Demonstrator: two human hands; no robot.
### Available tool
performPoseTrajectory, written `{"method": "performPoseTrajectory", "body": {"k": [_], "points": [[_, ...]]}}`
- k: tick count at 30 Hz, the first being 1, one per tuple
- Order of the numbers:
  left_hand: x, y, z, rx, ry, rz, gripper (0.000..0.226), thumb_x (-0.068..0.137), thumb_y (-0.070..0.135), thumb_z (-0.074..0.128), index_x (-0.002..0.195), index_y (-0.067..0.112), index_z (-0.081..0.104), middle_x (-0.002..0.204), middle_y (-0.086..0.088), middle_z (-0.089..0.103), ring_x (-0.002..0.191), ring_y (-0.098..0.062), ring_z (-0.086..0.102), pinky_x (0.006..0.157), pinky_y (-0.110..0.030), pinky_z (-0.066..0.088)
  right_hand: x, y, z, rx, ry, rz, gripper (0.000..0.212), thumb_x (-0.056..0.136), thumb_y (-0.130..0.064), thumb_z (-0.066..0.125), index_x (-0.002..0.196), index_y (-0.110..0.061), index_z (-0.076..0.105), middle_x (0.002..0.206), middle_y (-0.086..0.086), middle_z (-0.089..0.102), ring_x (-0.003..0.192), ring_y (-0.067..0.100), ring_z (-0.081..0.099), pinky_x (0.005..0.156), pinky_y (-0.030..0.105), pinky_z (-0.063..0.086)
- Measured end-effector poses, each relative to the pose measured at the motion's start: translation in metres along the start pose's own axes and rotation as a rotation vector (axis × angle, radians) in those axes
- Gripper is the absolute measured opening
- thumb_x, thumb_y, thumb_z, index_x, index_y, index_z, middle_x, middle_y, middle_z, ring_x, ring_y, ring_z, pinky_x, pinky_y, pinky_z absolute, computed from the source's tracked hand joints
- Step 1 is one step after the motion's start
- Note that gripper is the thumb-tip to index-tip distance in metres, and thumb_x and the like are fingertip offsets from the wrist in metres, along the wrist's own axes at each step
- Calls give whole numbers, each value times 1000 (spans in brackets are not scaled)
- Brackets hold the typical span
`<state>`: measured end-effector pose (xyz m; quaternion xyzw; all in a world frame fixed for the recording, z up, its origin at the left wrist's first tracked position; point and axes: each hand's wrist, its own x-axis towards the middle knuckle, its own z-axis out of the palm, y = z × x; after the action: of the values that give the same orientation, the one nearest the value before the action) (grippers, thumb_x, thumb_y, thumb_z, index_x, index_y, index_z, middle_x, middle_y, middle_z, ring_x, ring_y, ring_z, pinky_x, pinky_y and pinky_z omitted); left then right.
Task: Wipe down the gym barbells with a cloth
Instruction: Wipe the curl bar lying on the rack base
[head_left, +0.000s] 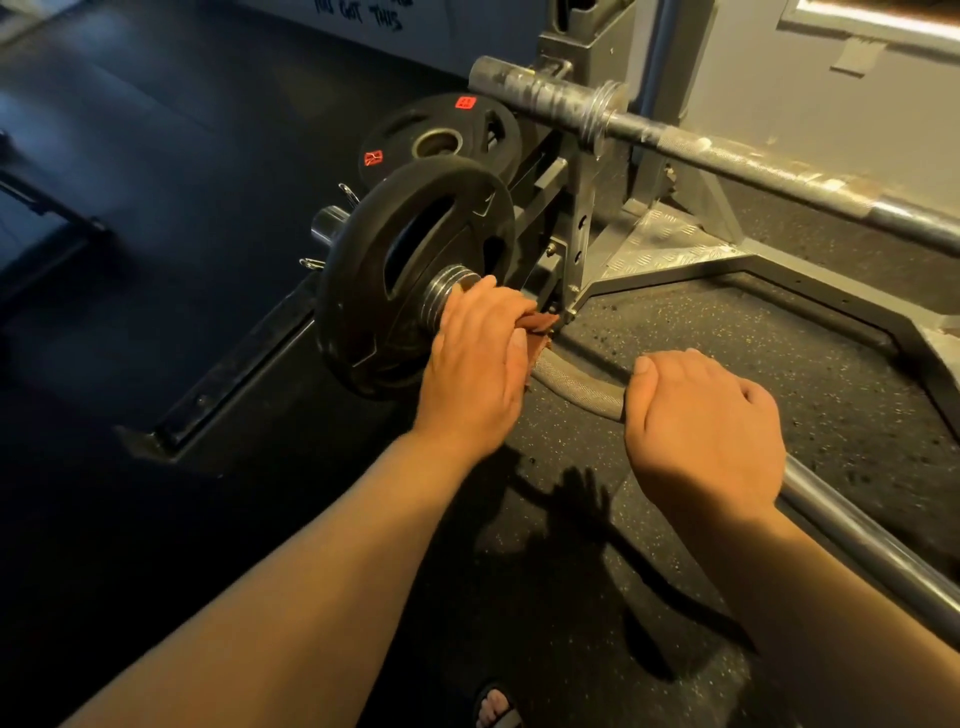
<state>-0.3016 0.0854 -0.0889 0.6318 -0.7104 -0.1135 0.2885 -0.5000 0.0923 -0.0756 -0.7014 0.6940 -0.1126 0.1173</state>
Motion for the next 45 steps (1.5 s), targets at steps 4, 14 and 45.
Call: {"method": "performPoseTrajectory", "body": {"k": [4, 14, 45], "points": [[-26, 17, 26, -71, 29, -63, 45, 108, 26, 27, 150, 13, 37, 163, -3, 25, 158, -17, -1, 128, -49, -1, -1, -2, -1, -12, 10, -10, 49, 104, -40, 15, 98, -27, 62, 101, -6, 67, 113, 23, 60, 97, 45, 42], [-5, 23, 6, -79, -35, -11, 33, 106, 23, 31, 122, 17, 58, 132, 3, 54, 148, -15, 30, 128, -43, 3, 0, -3, -3, -21, -3, 10, 44, 107, -37, 21, 101, -26, 63, 105, -5, 67, 115, 21, 59, 99, 44, 40], [-36, 64, 31, -229, -43, 69, 38, 101, 22, 33, 123, 13, 62, 125, -2, 57, 133, -21, 45, 113, -56, 31, -1, -2, -2, -35, 19, 2, 46, 107, -36, 22, 106, -25, 66, 108, -3, 69, 117, 24, 61, 98, 45, 40]]}}
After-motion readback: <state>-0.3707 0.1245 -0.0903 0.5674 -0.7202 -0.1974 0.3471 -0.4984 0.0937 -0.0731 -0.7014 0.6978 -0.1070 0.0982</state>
